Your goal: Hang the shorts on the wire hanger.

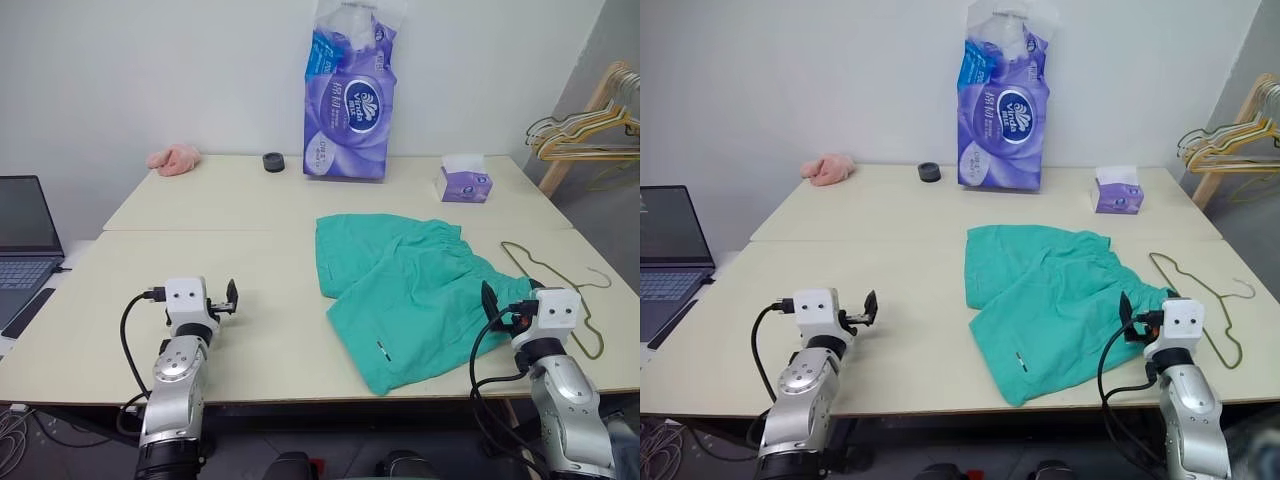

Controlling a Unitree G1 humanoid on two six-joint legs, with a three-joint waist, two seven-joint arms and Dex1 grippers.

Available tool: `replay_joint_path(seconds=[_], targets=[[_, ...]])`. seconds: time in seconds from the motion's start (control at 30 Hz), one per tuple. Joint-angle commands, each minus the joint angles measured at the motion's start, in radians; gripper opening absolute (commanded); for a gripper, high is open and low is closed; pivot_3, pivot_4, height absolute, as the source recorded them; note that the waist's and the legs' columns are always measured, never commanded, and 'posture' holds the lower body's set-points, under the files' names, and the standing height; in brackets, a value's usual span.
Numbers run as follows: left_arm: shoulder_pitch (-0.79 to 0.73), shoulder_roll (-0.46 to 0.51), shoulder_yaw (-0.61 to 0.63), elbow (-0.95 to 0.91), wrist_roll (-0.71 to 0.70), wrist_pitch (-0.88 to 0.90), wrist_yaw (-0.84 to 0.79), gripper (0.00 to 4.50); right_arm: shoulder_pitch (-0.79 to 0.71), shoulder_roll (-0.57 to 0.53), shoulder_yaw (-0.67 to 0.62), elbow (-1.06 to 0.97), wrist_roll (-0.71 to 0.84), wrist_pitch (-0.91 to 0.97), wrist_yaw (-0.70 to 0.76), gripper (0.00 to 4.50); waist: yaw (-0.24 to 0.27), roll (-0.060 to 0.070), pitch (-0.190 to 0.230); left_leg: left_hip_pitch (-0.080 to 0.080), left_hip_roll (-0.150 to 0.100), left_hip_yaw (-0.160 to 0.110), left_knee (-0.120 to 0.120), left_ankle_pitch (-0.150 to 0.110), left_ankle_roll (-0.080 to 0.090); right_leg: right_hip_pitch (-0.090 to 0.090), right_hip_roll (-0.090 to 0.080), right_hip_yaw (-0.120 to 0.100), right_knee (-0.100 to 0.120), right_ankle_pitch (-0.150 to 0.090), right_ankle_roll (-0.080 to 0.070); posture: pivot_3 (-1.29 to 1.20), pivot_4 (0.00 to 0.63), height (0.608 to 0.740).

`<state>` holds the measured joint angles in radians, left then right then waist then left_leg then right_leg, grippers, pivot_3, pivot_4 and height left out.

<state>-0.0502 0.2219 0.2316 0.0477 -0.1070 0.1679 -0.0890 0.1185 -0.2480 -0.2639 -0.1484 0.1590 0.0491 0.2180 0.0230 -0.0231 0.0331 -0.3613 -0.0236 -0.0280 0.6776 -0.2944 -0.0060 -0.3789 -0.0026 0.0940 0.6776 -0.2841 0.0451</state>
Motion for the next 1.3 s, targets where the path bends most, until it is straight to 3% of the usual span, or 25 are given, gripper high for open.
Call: replay_joint_path(seconds=[0.03,0.97,1.13,1.3], targets=[[-0.007,0.009,-0.016,-0.044,0.005,-0.034,-0.018,4.5,-0.021,-0.013,-0.016,-0.006,0.012,-0.029,0.004,4.47,0.0,0.0,0.0,0.0,0.0,0.0,0.0,0.0,0.0,0.0,0.0,0.0,0.0,0.0,0.0,0.09,0.0,0.74],[-0.011,0.013,-0.074,-0.054,0.032,-0.054,-0.057,4.5,-0.01,-0.02,-0.021,-0.001,0.014,-0.049,0.013,4.47,-0.001,0.0,0.001,0.0,0.0,0.0,0.0,0.0,0.0,0.0,0.0,0.0,-0.001,0.0,0.0,0.06,0.0,0.74],[0.02,0.019,-0.087,-0.103,-0.065,-0.076,-0.203,4.5,-0.012,-0.025,-0.012,0.007,0.004,-0.061,0.017,4.47,-0.002,0.0,0.001,-0.001,0.0,0.001,0.0,0.0,0.0,0.0,0.0,0.001,-0.001,-0.001,0.0,0.05,0.0,0.74],[0.024,0.079,-0.163,-0.129,-0.022,-0.053,-0.29,4.5,-0.008,-0.034,-0.002,-0.02,0.008,-0.044,0.03,4.47,-0.007,0.002,0.003,-0.001,0.0,0.001,-0.001,0.0,0.0,-0.001,0.0,0.001,-0.002,-0.001,0.0,0.04,0.0,0.74]])
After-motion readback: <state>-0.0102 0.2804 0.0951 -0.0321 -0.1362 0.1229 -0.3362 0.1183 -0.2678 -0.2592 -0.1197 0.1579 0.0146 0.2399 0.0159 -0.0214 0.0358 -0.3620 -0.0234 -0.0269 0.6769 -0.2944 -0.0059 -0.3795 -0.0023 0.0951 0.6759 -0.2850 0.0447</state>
